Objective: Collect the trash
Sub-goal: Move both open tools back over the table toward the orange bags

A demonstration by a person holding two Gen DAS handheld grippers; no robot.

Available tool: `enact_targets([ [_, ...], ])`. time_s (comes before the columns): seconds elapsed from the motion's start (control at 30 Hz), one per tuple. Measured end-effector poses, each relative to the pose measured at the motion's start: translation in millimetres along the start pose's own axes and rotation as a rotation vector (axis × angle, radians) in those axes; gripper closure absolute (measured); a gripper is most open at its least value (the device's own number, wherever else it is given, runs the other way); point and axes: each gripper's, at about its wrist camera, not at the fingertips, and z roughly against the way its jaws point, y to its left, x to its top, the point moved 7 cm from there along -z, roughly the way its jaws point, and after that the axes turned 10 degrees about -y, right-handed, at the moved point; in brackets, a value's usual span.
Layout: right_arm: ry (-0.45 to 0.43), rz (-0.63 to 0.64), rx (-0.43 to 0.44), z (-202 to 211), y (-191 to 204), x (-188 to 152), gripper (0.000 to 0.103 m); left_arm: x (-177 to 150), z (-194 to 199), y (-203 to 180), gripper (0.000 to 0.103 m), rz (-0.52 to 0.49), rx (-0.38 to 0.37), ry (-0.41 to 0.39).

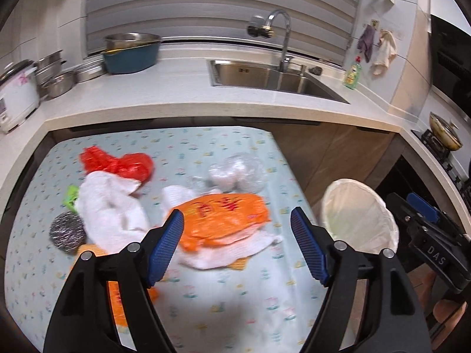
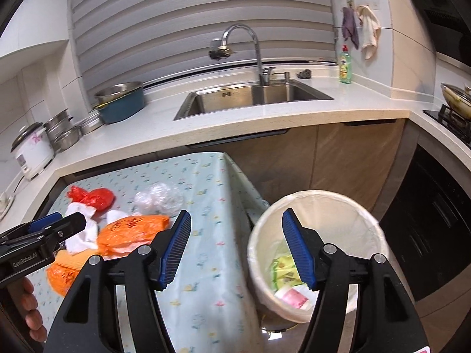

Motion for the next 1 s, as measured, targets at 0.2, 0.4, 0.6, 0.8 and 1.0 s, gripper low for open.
enact_targets([
  [0.2,0.031,0.044,0.083,-1,56,-16,0.041,-17,17,60,0.023,0.048,0.085,0.013],
  [0.4,0.061,0.070,0.146,-2,102,-34,0.041,-46,26,117,0.018,0.108,0.169,0.067],
  [0.6,0.095,0.078,0.174,-5,132,-53,0.041,-77,27,157,0.017,0.168,0.213,0.132],
  [0.8,0.121,0.093,0.189,-12,153,-65,0.041,-101,18,178,0.017,0.225,0.205,0.199],
  [1.0,0.145,0.097,0.210,-19,170,-72,0.041,-117,3,182,0.033,0.258,0.168,0.252],
])
